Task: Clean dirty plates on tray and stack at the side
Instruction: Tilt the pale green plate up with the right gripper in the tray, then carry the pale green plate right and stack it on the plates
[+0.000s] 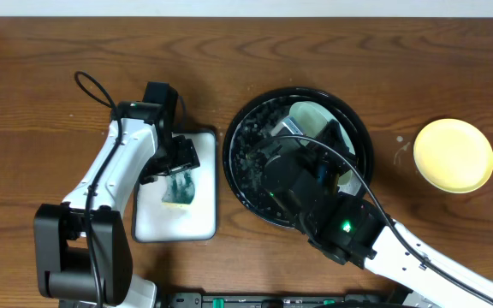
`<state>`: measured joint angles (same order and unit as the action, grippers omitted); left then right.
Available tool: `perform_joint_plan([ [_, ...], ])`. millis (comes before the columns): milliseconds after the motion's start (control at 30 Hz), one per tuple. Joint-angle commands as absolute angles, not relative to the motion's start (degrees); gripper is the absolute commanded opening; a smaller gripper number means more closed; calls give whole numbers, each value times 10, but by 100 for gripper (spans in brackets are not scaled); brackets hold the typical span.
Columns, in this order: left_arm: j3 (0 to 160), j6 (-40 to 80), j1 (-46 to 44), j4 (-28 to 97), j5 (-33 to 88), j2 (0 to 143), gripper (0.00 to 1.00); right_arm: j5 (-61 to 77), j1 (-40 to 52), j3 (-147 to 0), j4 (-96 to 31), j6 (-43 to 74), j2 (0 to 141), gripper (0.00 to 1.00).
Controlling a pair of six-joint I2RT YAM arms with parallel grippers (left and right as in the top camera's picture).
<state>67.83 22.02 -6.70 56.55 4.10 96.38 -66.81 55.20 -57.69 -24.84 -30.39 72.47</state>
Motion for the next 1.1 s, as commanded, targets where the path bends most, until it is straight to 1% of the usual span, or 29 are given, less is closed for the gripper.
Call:
perform_joint_plan([
  [0,677,215,-67,567,36,959,83,-692,553,-584,-248,-297,716,1],
  [500,677,215,-67,567,36,959,83,-692,553,-584,-250,-296,716,1],
  [733,677,215,-67,567,36,959,83,-692,535,-584,-251,-267,716,1],
  [900,677,215,-67,567,36,959,83,-662,507,-583,-265,-186,716,1],
  [1067,677,215,-67,567,36,959,83,-536,437,-583,-326,-35,716,1],
])
